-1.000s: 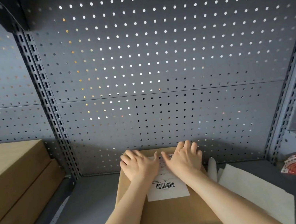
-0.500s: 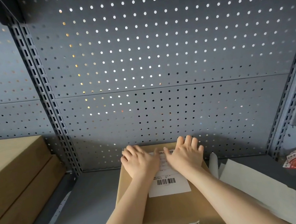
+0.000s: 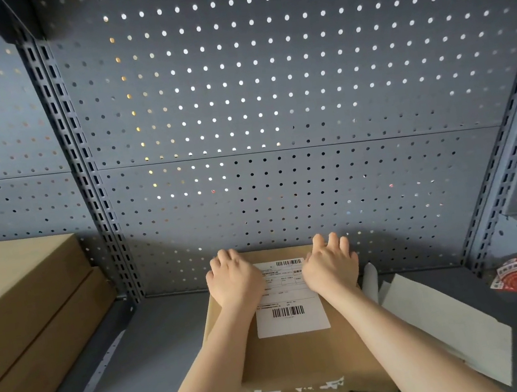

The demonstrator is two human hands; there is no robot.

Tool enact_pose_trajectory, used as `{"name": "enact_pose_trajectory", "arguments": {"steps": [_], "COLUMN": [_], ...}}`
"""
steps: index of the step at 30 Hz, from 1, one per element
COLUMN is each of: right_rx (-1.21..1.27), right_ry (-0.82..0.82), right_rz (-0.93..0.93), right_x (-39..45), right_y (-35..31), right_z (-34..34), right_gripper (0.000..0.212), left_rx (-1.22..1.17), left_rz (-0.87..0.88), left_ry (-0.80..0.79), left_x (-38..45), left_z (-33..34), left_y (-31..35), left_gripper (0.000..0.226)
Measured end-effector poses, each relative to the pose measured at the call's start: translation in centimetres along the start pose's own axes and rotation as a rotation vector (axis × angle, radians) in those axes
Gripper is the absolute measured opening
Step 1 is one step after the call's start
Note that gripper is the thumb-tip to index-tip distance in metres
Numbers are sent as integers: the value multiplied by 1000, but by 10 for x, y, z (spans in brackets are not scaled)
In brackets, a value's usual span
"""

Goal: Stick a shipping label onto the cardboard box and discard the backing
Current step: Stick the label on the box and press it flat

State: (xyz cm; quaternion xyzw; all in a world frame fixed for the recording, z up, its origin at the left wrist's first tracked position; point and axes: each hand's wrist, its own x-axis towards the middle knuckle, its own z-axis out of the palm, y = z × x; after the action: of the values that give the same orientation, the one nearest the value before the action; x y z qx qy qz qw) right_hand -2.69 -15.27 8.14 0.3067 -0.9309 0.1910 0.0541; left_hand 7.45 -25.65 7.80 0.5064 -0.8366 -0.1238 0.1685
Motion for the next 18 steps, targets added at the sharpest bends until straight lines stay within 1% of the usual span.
{"name": "enact_pose_trajectory", "arguments": {"steps": [3, 5, 8, 12, 15, 18], "right_rx": [-12, -16, -35, -108, -117, -128], "right_ry": [-18, -37, -46, -58, -52, -29], "right_rz": [-11, 0, 8, 23, 40, 34], "right_x": [0, -1, -7, -14, -14, -16], "right_y": [1, -1, -6, -13, -15, -14], "right_z": [-5, -7, -5, 4, 8, 10], "right_gripper": [34, 46, 67, 84, 90, 89], "left_rx": [-17, -69, -68, 47, 89, 121], "left_rz": [36, 49, 60, 39, 21, 14], "left_ry": [-7, 9, 21, -47, -75, -66], "left_x": [0, -4, -10, -19, -22, -24], "left_z": [-5, -7, -7, -3, 0, 3], "left_y": [-7, -10, -7, 0, 4, 6], "left_gripper": [34, 34, 53, 83, 95, 97]}}
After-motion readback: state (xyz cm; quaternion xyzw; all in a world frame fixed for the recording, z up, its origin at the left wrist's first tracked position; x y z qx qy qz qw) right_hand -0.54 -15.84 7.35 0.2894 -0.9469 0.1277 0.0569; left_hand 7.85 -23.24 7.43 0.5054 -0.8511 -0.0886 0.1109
